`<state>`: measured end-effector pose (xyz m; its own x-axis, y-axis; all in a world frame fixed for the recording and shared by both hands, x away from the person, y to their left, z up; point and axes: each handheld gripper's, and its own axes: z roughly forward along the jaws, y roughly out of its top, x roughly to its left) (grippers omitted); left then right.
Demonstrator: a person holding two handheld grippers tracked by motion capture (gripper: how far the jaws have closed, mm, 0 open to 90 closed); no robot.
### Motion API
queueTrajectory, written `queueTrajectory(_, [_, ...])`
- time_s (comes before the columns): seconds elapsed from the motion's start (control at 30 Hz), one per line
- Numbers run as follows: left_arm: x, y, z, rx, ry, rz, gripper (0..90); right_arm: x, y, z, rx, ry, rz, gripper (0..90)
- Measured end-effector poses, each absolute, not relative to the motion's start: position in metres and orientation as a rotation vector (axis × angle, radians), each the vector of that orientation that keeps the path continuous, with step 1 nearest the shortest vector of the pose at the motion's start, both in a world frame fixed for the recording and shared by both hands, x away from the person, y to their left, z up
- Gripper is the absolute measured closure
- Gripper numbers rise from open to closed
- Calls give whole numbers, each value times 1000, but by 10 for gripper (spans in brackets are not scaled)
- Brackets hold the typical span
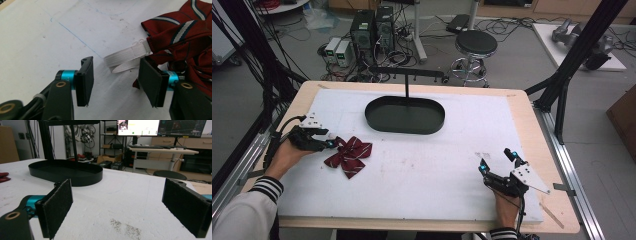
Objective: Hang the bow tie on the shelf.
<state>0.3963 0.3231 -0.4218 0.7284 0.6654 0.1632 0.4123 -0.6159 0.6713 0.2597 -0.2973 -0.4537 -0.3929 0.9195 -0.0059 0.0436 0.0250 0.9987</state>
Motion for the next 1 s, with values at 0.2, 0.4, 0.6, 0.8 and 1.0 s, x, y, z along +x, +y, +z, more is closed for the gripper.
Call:
queueTrajectory(0.2, [398, 320, -420, 2314, 821, 521, 629, 260, -297, -454, 1012, 1545, 1465, 88])
queueTrajectory(0.4, [399, 318, -419, 2312, 854, 503, 719, 260, -297, -454, 1011, 1545, 1465, 88])
queueTrajectory(0.6, [400, 314, -419, 2306, 897, 507, 806, 260, -298, -454, 1005, 1544, 1465, 88])
queueTrajectory(0.8, [400, 312, -418, 2300, 919, 510, 871, 260, -297, -454, 1009, 1542, 1468, 88])
queueTrajectory(1.0, [400, 312, -418, 2303, 927, 509, 874, 260, -298, -454, 1001, 1538, 1466, 88])
